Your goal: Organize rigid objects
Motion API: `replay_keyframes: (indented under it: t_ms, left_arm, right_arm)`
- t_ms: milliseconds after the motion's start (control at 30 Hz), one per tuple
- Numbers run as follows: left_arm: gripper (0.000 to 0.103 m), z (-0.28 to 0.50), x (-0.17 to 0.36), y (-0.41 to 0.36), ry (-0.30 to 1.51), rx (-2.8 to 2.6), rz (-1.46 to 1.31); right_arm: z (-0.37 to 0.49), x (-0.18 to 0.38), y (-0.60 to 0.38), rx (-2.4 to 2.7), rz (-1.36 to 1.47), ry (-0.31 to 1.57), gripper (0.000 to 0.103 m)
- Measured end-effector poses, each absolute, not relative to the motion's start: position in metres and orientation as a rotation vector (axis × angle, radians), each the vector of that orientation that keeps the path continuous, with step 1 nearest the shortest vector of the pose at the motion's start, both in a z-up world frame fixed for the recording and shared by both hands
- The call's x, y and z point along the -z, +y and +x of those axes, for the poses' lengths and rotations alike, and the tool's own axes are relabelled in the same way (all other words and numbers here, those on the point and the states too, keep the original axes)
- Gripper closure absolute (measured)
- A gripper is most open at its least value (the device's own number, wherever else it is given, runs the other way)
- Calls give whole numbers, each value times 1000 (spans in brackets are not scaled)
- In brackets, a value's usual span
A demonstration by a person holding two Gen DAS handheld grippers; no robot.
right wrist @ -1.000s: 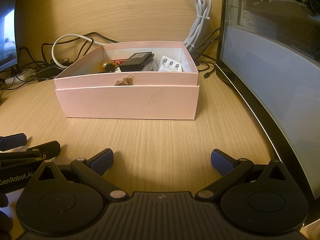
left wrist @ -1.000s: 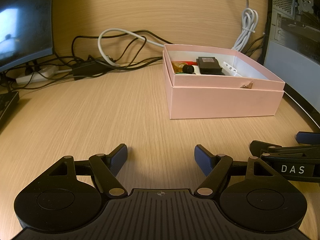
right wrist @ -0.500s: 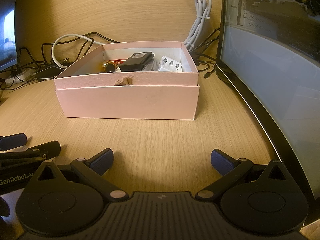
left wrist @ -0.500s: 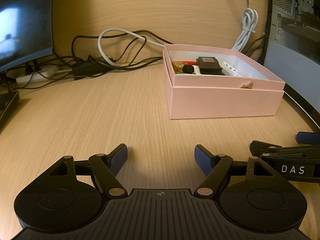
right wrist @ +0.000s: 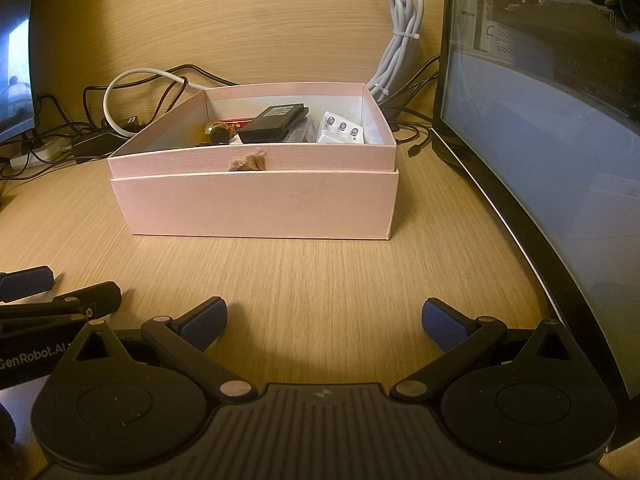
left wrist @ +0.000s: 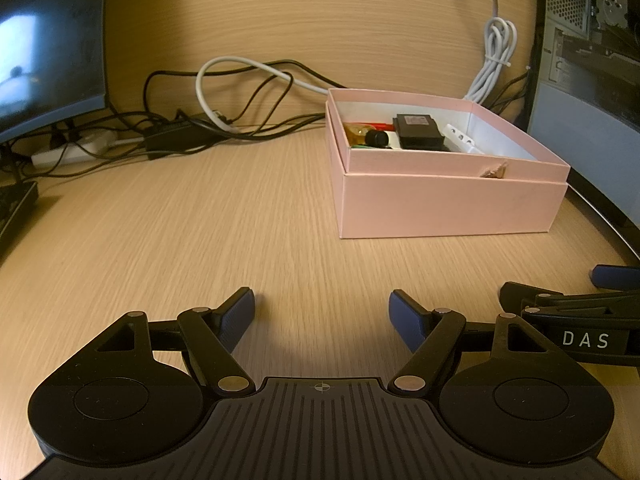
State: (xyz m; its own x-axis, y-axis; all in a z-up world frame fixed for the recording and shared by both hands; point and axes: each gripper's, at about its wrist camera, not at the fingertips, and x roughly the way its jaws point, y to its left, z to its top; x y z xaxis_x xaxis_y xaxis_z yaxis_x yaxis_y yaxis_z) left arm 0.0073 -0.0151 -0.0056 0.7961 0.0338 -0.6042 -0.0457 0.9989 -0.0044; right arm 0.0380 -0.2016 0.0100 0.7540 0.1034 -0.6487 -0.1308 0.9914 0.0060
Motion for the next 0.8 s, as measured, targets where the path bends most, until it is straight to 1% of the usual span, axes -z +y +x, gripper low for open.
replay_keyframes:
  t_ms: [800]
  left_arm:
    - [23,8,7,-16,648,-53,-13]
  right_arm:
    - [38,-10,-201,-128,-41,705,0]
